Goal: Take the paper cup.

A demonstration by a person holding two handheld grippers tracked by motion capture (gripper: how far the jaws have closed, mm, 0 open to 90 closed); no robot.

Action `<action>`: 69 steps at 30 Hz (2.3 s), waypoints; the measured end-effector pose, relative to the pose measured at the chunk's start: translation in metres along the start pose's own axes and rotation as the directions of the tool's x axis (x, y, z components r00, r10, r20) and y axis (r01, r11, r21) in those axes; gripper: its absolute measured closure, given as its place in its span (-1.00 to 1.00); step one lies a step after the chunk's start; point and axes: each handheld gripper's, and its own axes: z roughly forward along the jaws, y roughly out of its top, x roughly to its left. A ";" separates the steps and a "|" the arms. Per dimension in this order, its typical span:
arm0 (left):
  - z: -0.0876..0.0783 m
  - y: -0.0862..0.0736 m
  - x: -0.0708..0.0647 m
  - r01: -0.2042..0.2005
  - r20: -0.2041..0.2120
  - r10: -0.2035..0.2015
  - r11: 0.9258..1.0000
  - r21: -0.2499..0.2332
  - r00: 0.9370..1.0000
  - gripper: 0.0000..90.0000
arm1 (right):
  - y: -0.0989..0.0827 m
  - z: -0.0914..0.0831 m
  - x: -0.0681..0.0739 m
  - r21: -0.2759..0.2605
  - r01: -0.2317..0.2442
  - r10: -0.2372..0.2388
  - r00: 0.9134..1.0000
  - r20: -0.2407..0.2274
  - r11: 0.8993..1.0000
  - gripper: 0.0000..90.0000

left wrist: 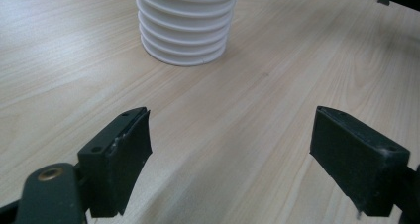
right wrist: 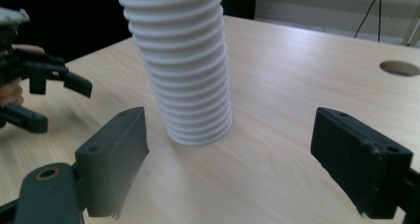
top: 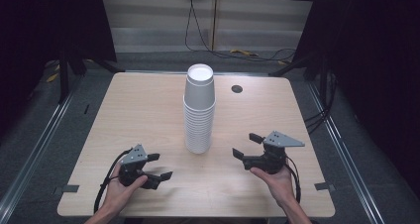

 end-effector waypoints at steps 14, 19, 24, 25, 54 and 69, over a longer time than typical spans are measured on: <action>0.000 0.003 -0.003 -0.018 0.015 0.018 1.000 -0.012 1.000 -0.65 | 0.040 0.013 0.008 -0.031 0.049 -0.052 0.995 -0.081 0.998 -0.66; 0.001 0.003 -0.004 -0.026 0.021 0.027 1.000 -0.009 0.999 -0.65 | 0.056 0.016 0.011 -0.047 0.067 -0.072 0.992 -0.108 0.997 -0.66; 0.001 0.002 -0.004 -0.020 0.023 0.020 1.000 -0.005 1.000 -0.65 | 0.073 0.019 0.014 -0.069 0.075 -0.083 0.989 -0.120 0.995 -0.67; 0.001 0.002 -0.004 -0.018 0.025 0.019 1.000 -0.008 1.000 -0.65 | 0.080 0.021 0.016 -0.069 0.087 -0.095 0.988 -0.122 0.994 -0.67; 0.001 0.002 -0.004 -0.026 0.037 0.026 1.000 0.005 0.999 -0.65 | 0.153 0.038 0.028 -0.071 0.127 -0.139 0.968 -0.209 0.989 -0.53; 0.003 0.000 -0.004 -0.040 0.031 0.039 0.999 0.020 0.999 -0.65 | 0.180 0.057 0.030 -0.062 0.154 -0.163 0.966 -0.198 0.986 -0.70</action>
